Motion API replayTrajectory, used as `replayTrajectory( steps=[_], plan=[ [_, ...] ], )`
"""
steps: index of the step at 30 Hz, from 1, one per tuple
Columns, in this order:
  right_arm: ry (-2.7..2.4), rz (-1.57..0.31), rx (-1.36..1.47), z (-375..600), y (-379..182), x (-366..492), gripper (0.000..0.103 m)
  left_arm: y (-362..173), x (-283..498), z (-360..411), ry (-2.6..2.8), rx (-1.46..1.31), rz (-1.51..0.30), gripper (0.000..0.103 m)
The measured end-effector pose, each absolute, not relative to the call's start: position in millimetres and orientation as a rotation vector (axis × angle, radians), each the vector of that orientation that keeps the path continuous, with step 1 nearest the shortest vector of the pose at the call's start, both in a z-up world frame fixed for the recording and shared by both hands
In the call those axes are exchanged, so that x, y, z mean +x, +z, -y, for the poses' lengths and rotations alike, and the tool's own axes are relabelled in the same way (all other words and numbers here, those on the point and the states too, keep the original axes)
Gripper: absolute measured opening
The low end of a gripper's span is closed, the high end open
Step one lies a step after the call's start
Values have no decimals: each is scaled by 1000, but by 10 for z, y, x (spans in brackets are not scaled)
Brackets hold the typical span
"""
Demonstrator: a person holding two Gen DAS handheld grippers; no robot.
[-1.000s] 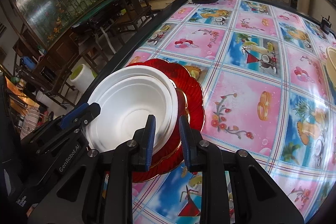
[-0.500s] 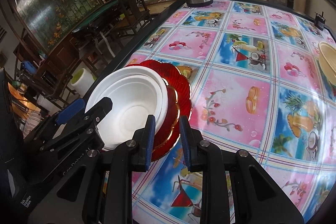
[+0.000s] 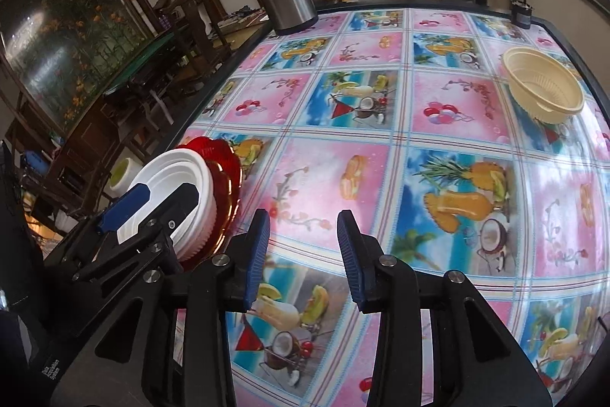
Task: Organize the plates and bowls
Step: 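Withdraw the left gripper toward the cream strainer bowl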
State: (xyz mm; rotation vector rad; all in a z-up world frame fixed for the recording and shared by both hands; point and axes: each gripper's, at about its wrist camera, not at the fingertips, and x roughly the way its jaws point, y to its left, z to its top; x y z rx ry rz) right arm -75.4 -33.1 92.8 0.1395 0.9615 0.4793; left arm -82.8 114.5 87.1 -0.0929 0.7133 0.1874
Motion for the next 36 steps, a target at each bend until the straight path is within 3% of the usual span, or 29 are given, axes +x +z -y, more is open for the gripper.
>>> replayTrajectory(
  steps=[36],
  plan=[
    [191, -1009, 292, 2010, 563, -294, 37, 555, -46, 456, -99, 15, -833, 63]
  ],
)
